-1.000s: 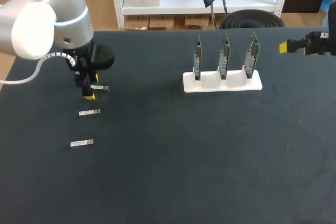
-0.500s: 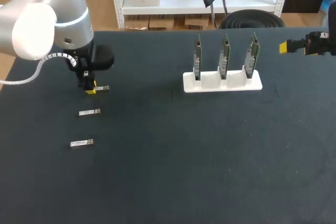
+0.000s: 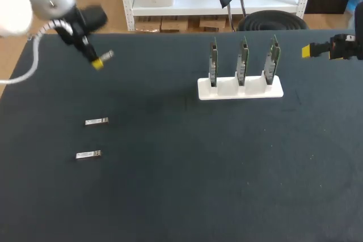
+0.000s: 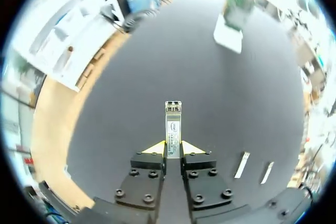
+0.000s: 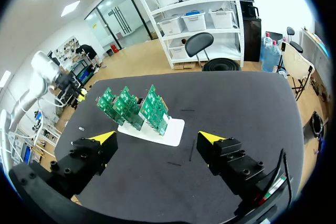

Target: Pick up the optical module with the left hand, and insert it into the network port with the right hand.

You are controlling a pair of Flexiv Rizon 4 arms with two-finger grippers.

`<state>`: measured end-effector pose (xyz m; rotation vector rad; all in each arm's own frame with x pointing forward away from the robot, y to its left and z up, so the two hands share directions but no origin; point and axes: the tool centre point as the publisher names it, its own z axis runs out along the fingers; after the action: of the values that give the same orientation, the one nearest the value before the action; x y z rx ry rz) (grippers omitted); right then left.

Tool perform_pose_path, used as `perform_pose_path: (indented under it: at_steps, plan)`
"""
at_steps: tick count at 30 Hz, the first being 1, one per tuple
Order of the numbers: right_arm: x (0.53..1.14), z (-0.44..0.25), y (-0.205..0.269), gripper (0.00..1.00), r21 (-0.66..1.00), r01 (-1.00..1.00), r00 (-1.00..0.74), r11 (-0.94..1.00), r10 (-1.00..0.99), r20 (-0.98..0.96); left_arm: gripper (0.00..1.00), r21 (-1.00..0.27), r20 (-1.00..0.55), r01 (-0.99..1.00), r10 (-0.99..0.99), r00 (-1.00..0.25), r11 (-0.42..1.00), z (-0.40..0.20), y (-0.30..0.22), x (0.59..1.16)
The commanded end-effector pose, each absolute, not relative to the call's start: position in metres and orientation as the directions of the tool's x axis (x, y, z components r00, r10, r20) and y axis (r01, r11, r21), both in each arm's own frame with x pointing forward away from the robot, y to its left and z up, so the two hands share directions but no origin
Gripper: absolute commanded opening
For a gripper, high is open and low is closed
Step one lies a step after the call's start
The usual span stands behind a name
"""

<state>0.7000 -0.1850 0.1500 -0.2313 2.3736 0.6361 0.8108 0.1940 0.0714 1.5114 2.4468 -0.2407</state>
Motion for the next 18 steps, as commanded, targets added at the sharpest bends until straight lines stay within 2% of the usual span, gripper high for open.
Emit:
perform_pose_path:
  at_steps: [1, 5, 9, 13, 14, 18]
  plan:
    - [0.700, 0.150, -0.185, 1.00, 0.383, -0.321, -0.766, 0.866, 0.000, -0.643, 0.00, -0.162, -0.633, 0.660, 0.436, -0.639, 0.733, 0.131, 0.209, 0.817]
    - [0.700, 0.150, -0.185, 1.00, 0.383, -0.321, -0.766, 0.866, 0.000, -0.643, 0.00, -0.289, -0.727, 0.609, 0.244, -0.641, 0.738, 0.175, 0.201, 0.820]
    - [0.700, 0.150, -0.185, 1.00, 0.383, -0.321, -0.766, 0.866, 0.000, -0.643, 0.00, -0.369, -0.804, 0.654, 0.127, -0.581, 0.660, 0.210, 0.184, 0.813]
    - [0.700, 0.150, -0.185, 1.00, 0.383, -0.321, -0.766, 0.866, 0.000, -0.643, 0.00, -0.383, -0.841, 0.713, 0.097, -0.532, 0.587, 0.227, 0.166, 0.807]
    - [0.700, 0.150, -0.185, 1.00, 0.383, -0.321, -0.766, 0.866, 0.000, -0.643, 0.00, -0.409, -0.854, 0.770, 0.091, -0.512, 0.489, 0.230, 0.159, 0.803]
    - [0.700, 0.150, -0.185, 1.00, 0.383, -0.321, -0.766, 0.866, 0.000, -0.643, 0.00, -0.405, -0.875, 0.826, 0.095, -0.474, 0.391, 0.234, 0.135, 0.795]
